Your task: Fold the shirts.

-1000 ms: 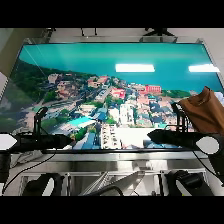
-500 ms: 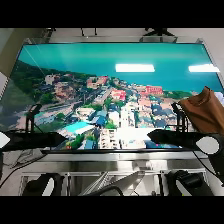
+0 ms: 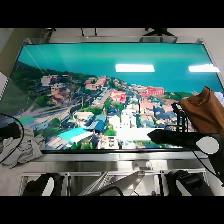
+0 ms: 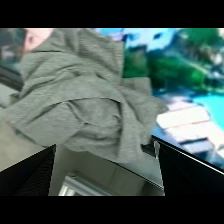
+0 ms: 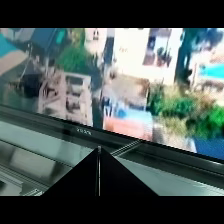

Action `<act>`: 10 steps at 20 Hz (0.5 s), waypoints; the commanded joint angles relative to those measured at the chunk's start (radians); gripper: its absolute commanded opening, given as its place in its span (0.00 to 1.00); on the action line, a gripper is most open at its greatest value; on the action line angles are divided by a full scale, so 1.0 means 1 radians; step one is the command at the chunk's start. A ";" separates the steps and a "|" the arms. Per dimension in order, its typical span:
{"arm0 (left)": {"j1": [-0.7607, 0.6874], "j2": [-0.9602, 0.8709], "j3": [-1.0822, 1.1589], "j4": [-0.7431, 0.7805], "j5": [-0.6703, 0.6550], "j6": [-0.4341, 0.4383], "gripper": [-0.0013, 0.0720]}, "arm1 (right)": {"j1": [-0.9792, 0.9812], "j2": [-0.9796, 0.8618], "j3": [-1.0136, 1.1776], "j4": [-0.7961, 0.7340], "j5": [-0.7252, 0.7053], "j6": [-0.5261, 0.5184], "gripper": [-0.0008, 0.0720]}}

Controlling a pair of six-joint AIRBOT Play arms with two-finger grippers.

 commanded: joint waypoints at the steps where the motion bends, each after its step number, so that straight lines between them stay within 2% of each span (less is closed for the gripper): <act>1: 0.186 -0.110 -0.025 0.106 0.024 0.005 0.97 | 0.001 -0.001 0.000 0.000 0.000 0.000 0.04; 3: 0.312 -0.204 -0.079 0.027 0.100 0.013 0.97 | 0.001 -0.001 0.000 0.000 0.000 0.000 0.04; 5: 0.406 -0.302 -0.126 -0.049 0.167 0.089 0.97 | 0.001 -0.001 0.000 0.000 0.000 0.000 0.04; 10: 0.522 -0.559 -0.135 -0.047 0.282 0.142 0.97 | 0.001 -0.006 0.000 0.000 0.000 0.000 0.04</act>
